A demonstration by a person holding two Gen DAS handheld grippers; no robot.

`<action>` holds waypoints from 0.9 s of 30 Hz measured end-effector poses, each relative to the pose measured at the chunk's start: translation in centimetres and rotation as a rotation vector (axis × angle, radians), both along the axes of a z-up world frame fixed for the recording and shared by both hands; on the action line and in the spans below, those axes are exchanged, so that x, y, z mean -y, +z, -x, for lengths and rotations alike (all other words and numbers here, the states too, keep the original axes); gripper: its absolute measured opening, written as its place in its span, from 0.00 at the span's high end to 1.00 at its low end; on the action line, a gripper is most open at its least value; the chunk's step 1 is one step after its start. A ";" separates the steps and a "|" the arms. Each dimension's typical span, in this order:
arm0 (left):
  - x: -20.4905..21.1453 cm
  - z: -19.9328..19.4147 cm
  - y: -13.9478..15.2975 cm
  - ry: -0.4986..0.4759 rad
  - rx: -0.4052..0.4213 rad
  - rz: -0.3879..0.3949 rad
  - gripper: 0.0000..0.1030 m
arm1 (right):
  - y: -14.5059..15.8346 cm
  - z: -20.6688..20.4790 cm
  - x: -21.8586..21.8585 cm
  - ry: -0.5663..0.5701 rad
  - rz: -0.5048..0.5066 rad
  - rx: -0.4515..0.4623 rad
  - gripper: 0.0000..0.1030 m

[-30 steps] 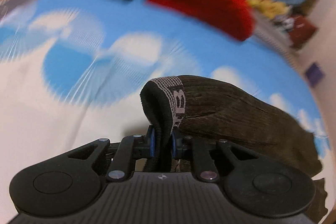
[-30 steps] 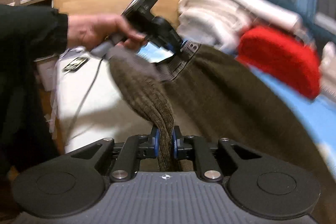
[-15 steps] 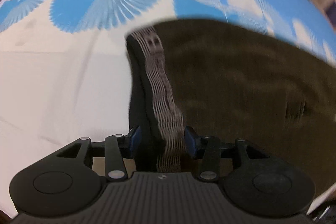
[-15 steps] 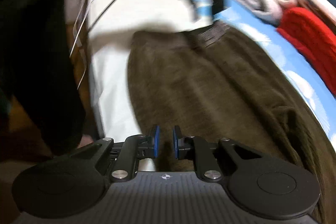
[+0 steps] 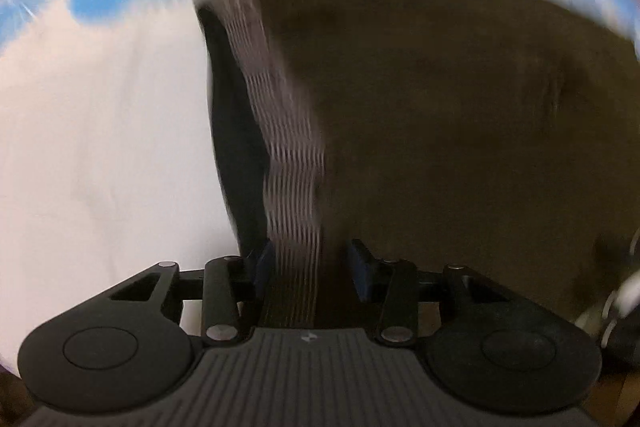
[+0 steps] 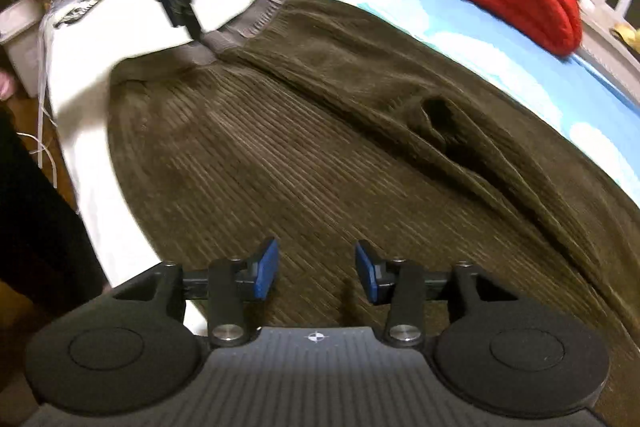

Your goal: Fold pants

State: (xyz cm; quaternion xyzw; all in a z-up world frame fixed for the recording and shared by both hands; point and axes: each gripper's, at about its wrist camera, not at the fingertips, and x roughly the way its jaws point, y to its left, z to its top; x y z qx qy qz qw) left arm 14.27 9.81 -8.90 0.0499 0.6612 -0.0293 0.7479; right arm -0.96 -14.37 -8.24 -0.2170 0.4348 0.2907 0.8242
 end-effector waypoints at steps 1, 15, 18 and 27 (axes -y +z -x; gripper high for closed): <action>0.2 0.7 -1.0 -0.042 -0.007 -0.068 0.46 | -0.7 0.1 -0.3 0.012 0.049 -0.016 0.56; -1.7 -0.5 5.2 0.205 0.240 0.097 0.57 | 15.6 -5.2 11.2 -0.233 -0.135 0.445 0.33; -0.9 -1.9 5.4 0.214 0.261 0.099 0.57 | 13.9 -7.3 15.4 -0.404 -0.137 0.432 0.33; -0.1 -5.3 6.6 0.272 0.338 0.184 0.84 | 10.3 -9.1 20.8 -0.676 -0.138 0.333 0.42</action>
